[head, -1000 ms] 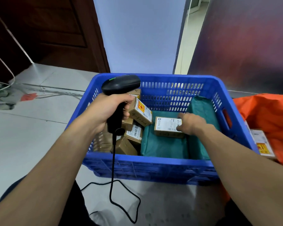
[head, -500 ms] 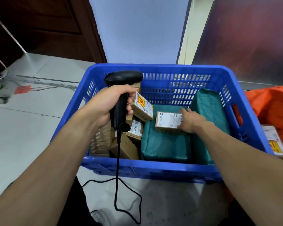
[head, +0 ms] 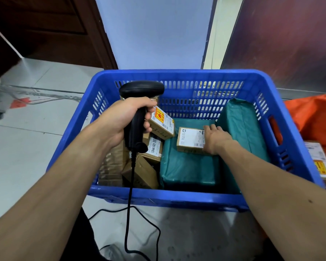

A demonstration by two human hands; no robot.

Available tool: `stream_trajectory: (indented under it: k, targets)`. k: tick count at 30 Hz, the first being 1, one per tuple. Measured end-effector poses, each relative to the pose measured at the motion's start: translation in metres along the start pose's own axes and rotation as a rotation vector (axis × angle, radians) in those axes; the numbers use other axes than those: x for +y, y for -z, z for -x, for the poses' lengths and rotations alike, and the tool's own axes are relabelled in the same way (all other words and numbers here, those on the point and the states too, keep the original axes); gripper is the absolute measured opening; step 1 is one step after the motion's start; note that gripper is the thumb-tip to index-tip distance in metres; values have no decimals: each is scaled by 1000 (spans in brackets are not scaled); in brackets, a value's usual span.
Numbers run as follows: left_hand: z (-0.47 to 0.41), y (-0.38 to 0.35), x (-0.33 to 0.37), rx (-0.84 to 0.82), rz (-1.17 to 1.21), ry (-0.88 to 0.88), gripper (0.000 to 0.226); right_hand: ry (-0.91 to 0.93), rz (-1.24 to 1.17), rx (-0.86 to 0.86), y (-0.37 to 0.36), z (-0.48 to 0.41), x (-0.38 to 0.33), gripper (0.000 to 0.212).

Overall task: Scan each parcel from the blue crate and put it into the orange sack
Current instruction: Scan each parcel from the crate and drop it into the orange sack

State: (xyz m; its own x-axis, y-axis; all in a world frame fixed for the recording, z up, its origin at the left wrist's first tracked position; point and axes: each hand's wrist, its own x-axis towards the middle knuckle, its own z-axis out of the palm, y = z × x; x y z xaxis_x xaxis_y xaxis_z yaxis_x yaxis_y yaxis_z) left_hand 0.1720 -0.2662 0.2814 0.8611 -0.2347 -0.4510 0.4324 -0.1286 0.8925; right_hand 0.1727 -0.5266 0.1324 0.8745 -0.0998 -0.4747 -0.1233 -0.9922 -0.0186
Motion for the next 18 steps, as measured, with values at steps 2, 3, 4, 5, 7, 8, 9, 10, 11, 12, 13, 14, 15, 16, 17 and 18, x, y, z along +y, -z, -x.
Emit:
stream_trajectory:
  k: [2, 3, 4, 5, 7, 8, 9, 10, 11, 12, 13, 14, 15, 16, 17, 18]
  targets:
    - [1, 1, 0, 2, -2, -7, 22, -16, 58, -15, -2, 3, -3, 77]
    - [1, 1, 0, 2, -4, -12, 22, -27, 71, -27, -3, 4, -5, 80]
    - [2, 2, 0, 2, -3, -16, 21, -39, 71, -43, -3, 5, -7, 84]
    - [3, 2, 0, 3, -2, -20, 21, -48, 63, -61, -3, 7, -9, 89]
    - [6, 2, 0, 6, 2, -30, 20, -68, 25, -97, -1, 9, -10, 101]
    - [7, 2, 1, 7, 2, -35, 20, -84, -4, -115, 2, 11, -10, 106]
    - [8, 2, 1, 8, 3, -39, 20, -100, -35, -135, 4, 12, -10, 109]
    - [10, 2, 1, 10, 2, -44, 20, -113, -62, -152, 6, 13, -9, 111]
    - [11, 2, 1, 10, 1, -49, 19, -120, -82, -159, 8, 14, -9, 112]
    - [12, 2, 1, 10, 2, -53, 19, -122, -97, -154, 10, 15, -9, 113]
    - [13, 1, 2, 8, 3, -56, 19, -120, -110, -145, 13, 16, -10, 114]
    - [14, 1, 2, 6, 6, -59, 19, -119, -127, -135, 16, 18, -11, 115]
    - [16, 0, 3, 7, 9, -64, 19, -119, -150, -123, 20, 20, -13, 115]
    - [18, -1, 4, 13, 11, -66, 18, -111, -178, -112, 24, 23, -16, 114]
    - [21, -2, 5, 20, 16, -70, 17, -101, -204, -97, 29, 26, -19, 111]
    - [23, -3, 5, 33, 22, -74, 16, -89, -231, -80, 34, 29, -22, 110]
